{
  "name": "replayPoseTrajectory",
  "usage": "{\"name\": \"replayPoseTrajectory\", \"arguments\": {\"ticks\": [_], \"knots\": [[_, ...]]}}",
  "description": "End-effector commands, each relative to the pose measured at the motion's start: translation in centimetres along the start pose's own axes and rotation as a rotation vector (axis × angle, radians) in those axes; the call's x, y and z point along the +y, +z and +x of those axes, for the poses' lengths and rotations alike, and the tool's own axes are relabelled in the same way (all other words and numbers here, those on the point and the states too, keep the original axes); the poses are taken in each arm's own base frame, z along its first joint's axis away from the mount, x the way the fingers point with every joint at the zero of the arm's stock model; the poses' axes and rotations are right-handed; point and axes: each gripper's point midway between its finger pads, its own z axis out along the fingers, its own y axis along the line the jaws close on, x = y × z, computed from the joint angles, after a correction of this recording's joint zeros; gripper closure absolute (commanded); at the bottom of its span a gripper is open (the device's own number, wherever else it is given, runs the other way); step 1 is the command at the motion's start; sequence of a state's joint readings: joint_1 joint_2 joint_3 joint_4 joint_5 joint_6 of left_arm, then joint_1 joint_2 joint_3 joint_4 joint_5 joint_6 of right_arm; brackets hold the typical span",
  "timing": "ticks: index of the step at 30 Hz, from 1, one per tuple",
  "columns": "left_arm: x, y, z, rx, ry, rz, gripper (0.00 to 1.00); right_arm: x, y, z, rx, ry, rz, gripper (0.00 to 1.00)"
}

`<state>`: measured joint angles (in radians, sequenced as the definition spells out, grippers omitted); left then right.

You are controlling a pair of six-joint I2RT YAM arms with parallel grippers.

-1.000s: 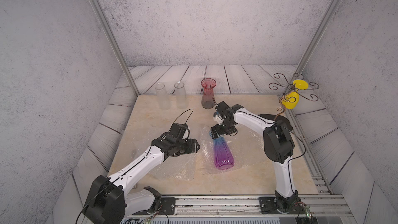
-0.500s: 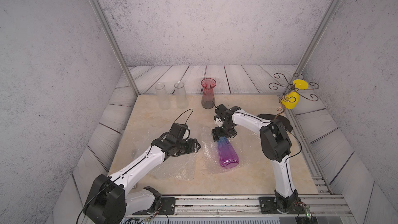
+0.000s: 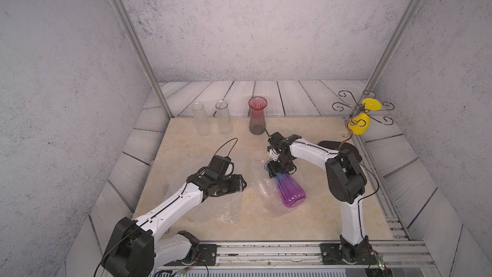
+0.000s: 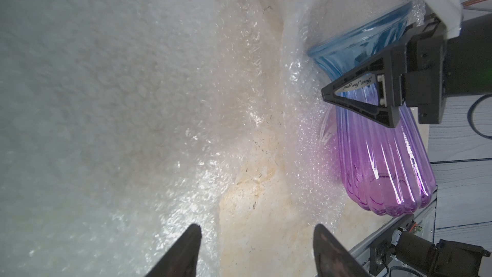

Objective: Unwrap the vase from the bubble wrap
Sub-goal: Pick up the vase from the bubble wrap.

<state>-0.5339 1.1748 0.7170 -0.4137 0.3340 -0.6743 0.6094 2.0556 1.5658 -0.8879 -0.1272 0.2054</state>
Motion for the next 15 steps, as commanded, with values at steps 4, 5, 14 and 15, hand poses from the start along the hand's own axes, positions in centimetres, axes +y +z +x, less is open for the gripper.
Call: {"name": "replayPoseTrajectory", "arguments": {"ticks": [4,5,14,15], "knots": [[0.1,-0.5,0.3,-0.005,-0.006,0.005,0.32,-0.3,-5.6,-0.5,-0.118,-0.071,0.037,0.76],[0.1,-0.5,0.3,-0.006,-0.006,0.004,0.32,-0.1,-6.1,-0.5,-0.128,-0.075,0.034,0.78],[0.5,-1.0,0.9,-0.009,-0.019,0.0,0.32,1.9,-12.9,-0.8,-0.357,-0.14,-0.05,0.86],[0.5,-1.1,1.0,-0.009,-0.018,0.0,0.32,2.1,-13.7,-0.9,-0.388,-0.148,-0.064,0.86]]}}
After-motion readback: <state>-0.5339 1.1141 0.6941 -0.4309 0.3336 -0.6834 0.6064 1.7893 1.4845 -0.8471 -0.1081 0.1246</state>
